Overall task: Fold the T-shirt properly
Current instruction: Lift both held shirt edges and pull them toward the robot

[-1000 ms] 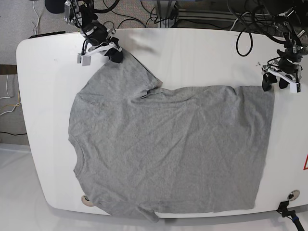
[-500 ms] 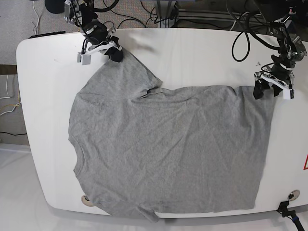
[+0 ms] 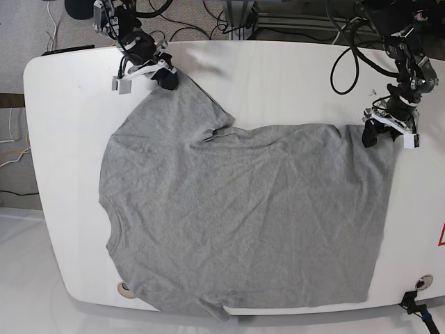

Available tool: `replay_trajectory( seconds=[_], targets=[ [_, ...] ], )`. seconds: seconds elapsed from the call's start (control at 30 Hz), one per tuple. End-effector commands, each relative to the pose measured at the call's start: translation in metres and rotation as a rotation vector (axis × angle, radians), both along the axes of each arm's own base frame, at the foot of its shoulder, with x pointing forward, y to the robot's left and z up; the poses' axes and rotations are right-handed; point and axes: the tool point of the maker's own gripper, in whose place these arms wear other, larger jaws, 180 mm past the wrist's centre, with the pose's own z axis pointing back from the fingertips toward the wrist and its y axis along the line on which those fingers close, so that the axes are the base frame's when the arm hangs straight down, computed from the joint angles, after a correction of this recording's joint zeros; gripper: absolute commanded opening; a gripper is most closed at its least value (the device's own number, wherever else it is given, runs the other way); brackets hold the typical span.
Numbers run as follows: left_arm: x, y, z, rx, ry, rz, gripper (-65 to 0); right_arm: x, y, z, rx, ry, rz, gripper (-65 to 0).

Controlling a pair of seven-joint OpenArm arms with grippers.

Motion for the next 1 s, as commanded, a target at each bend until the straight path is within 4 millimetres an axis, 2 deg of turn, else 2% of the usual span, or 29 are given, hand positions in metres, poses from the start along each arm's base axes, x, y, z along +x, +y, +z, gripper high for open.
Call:
replay_trajectory(
  seconds=[0.0,0.13,0.2,0.3,0.33,0.53,0.67,0.73,0.97],
  targets=[
    [0.005,0.003,0.005,0.018,-0.002,-0.009,-32.8,0.003,-0.001,0.006,0.003,-0.025,0.004,-65.0],
    [0.015,0.003,0.011,0.017,-0.022,-0.007,-41.1,0.003,-0.001,0.006,0.003,-0.025,0.004,-65.0],
    [0.014,0.003,0.007,0.008,-0.013,-0.004,-48.1,0.003,-0.001,0.006,0.003,-0.025,0.004,-65.0],
    [0.014,0.003,0.006,0.005,-0.009,-0.002,-63.6,0.003,-0.001,0.006,0.001,-0.025,0.005,-65.0],
    [0.014,0.003,0.006,0.005,-0.009,-0.002,-65.0,0.003,-0.001,0.006,0.001,-0.025,0.005,-65.0],
    [0.009,0.004,0.004,0.013,0.000,-0.009,-65.0,0.005,-0.002,0.009,-0.004,-0.033,0.008,-65.0],
    [-0.011,0.006,-0.008,0.022,0.046,-0.012,-65.0,0.005,-0.001,0.021,-0.012,-0.061,0.016,-65.0],
    [-0.022,0.015,-0.012,0.042,0.073,-0.013,-65.0,0.004,0.000,0.027,-0.017,-0.074,0.023,-65.0],
    [-0.070,0.018,-0.031,0.060,0.165,-0.076,-65.0,-0.022,0.003,0.033,-0.024,-0.048,0.036,-65.0]
  ],
)
